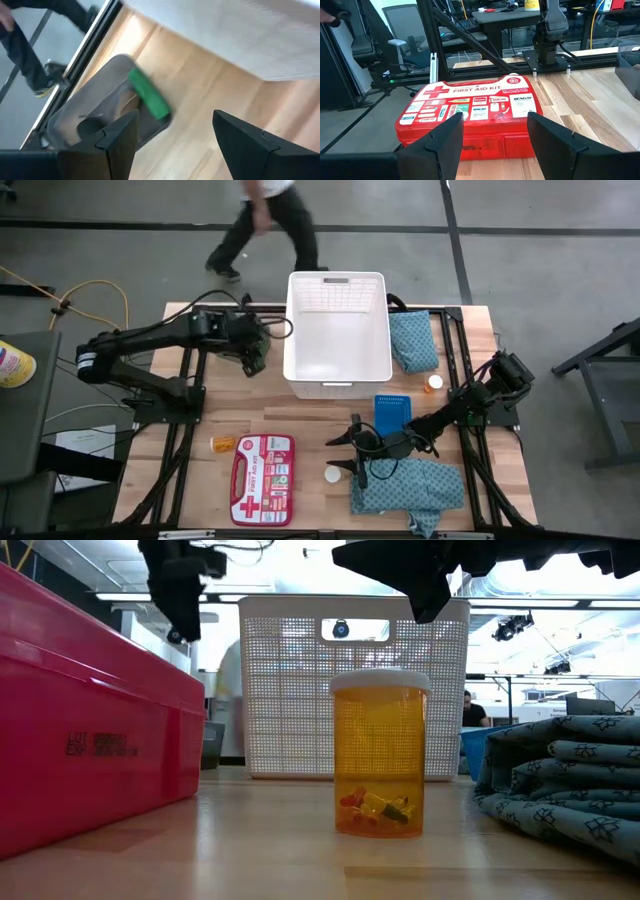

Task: Pick & place medical supplies in basket/bin
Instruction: Put the middle orange pill bottle into the blue bin

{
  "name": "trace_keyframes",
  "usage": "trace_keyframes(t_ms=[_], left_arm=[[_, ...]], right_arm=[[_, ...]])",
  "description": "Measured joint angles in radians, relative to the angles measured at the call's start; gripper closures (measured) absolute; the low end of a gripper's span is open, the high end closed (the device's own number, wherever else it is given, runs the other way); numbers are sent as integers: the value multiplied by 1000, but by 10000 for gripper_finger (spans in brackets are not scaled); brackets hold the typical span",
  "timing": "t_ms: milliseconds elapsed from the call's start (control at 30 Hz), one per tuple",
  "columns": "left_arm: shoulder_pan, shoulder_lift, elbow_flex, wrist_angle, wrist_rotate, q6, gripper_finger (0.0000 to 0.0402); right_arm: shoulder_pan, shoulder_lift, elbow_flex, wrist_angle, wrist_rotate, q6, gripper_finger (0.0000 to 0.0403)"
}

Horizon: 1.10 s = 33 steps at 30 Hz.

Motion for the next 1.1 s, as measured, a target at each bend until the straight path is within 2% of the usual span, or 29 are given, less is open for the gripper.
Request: trace_keyframes(t_ms=[367,600,833,1100], left_arm=[[-148,-42,0,44,10,-4,160],[-264,-43,0,173,37,23,160],[-382,-73,0,217,-22,-4,160],[-499,-118,0,276,-33,0,160]], right_arm=[[0,0,0,0,0,0,196],[0,0,0,0,0,22,196],[0,0,0,0,0,22,196],[0,0,0,0,-26,24,196]])
